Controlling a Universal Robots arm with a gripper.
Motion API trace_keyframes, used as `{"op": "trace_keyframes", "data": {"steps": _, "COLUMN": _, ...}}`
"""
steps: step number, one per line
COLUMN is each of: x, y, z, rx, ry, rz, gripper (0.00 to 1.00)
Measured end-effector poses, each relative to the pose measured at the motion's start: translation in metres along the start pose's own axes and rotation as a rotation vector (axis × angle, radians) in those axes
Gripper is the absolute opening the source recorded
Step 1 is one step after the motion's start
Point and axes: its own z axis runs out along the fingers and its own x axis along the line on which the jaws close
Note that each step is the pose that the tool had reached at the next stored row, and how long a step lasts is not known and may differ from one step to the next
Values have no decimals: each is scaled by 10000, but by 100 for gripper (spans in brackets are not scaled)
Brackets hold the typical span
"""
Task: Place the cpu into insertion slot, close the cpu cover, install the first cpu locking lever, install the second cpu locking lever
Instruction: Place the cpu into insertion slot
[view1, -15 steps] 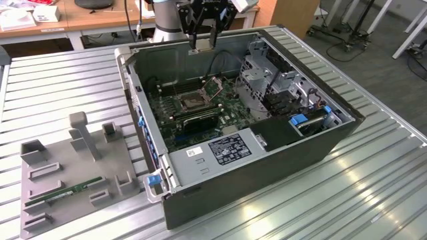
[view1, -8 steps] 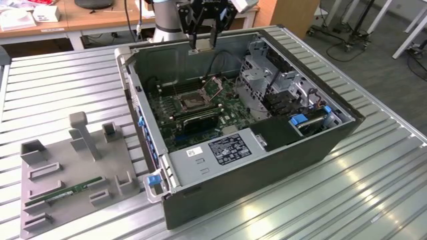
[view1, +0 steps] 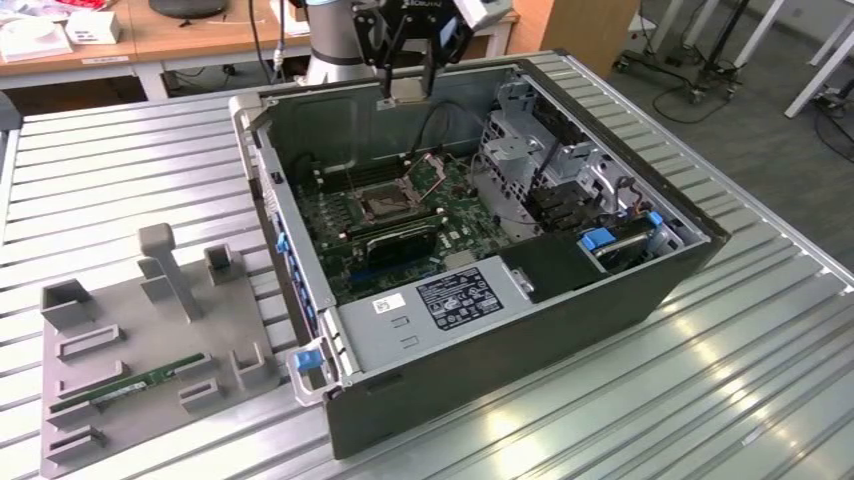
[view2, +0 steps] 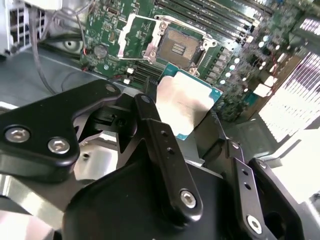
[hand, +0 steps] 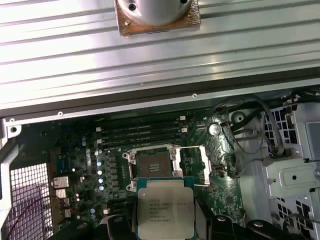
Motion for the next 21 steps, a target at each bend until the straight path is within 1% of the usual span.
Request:
{"op": "trace_keyframes", "data": {"steps": 11, "x": -1, "y": -2, "z": 22, "rx": -38, "ry": -179, "rz": 1990, "gripper": 55}}
{"op": "trace_keyframes", "data": {"steps": 16, "x": -2, "y": -3, "z": 32, "rx": -48, "ry": -230, "rz": 2556, "gripper": 55}}
{"op": "trace_keyframes", "data": {"steps": 21, "x": -2, "y": -4, "z": 52, "rx": -62, "ry": -300, "rz": 3338, "gripper": 55}}
